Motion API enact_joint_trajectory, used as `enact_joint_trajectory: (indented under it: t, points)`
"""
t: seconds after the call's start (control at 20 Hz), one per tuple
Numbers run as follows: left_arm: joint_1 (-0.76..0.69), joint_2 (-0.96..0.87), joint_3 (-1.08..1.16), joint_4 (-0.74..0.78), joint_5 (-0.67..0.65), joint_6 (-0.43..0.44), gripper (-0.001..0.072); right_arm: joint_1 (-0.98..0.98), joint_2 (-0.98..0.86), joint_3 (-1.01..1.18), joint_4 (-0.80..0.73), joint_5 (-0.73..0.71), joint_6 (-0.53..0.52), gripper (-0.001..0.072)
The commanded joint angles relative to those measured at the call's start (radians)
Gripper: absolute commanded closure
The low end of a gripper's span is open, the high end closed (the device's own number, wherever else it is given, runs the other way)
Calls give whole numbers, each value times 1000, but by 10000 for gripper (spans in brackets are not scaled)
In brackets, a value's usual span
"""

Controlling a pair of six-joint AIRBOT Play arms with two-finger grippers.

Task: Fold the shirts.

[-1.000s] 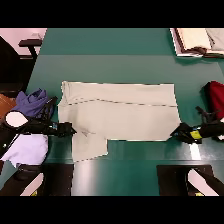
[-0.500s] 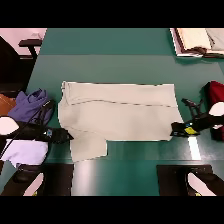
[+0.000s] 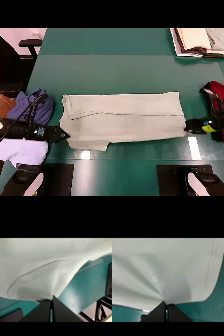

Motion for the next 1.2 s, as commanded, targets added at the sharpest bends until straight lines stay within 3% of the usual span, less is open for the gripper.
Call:
enact_joint_trajectory:
  t: [0.0,0.35,0.7,0.75,0.8,0.85,1.05,1.1,1.15]
  points:
    - [0,-179,65,20,180,92,679,49,-167,124,-8,-97,1,696]
    - [0,-659,404,22,327,190,678,61,-567,451,19,-153,0,694]
    - [2,-723,515,33,428,186,675,29,-740,664,49,-145,-24,669]
    - [2,-723,529,34,417,186,520,3,-740,669,105,-145,-65,474]
    - [2,-723,542,34,409,180,219,-31,-739,669,173,-141,-109,302]
    - [2,-723,555,33,400,177,157,-75,-737,669,230,-127,-154,271]
    - [2,-722,592,21,318,178,168,-272,-695,576,283,-96,-228,237]
    - [2,-722,591,13,317,177,244,-319,-688,536,283,-97,-242,166]
    - [1,-722,591,9,315,178,523,-366,-687,491,283,-95,-249,148]
